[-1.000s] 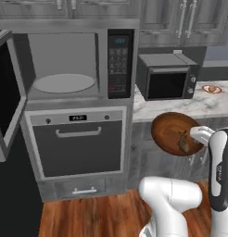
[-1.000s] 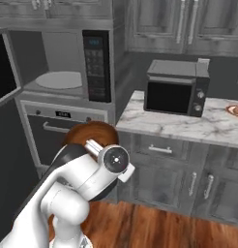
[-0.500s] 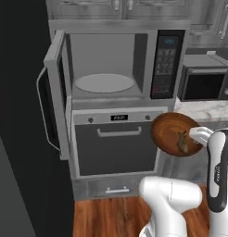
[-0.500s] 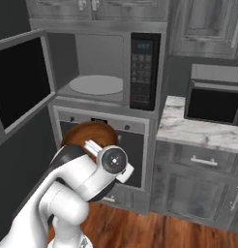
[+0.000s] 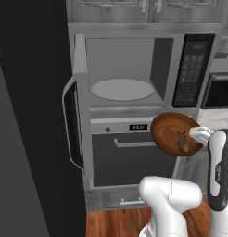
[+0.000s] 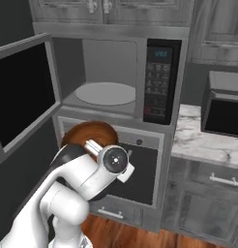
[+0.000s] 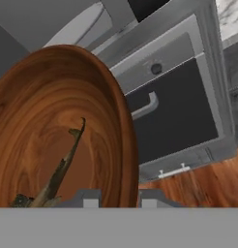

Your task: Remove the peach from the bowl and place it on the small plate. Then place the bowl with only the fish in the microwave, close the door, and press the start button to microwave the fish.

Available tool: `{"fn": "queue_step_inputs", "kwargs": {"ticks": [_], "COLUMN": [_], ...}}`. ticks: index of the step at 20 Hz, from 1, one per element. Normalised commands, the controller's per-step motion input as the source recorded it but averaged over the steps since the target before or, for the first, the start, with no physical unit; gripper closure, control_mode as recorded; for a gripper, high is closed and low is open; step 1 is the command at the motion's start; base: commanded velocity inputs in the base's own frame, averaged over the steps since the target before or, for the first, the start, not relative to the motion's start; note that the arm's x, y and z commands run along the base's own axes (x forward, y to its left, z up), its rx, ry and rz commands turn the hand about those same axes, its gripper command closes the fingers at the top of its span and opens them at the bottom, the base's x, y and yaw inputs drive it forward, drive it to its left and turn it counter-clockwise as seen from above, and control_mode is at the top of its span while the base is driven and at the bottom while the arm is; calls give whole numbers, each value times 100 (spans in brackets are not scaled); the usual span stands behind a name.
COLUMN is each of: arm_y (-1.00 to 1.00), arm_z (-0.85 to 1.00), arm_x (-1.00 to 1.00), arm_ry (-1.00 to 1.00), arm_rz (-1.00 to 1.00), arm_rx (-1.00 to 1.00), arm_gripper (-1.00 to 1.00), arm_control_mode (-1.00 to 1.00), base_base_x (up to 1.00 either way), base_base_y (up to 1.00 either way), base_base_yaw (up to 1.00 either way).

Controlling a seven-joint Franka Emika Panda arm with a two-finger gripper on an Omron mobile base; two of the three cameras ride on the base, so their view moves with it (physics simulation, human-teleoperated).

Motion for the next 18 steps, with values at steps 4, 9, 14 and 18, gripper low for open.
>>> {"fn": "queue_step_inputs", "kwargs": {"ticks": [4,9,14,18], "arm_y": [0,0,0,0], "arm_z": [0,0,0,0], "arm_x": [0,0,0,0], "arm_ry": [0,0,0,0], "arm_rz": [0,0,0,0], "arm_rx": [0,0,0,0], "arm_gripper": [100,100,100,100], "arm_control_mode": [100,100,100,100], "base_base_x": [51,55,49,24], "base_base_y": [27,8,9,0], "base_base_yaw": [0,0,-3,-3]}}
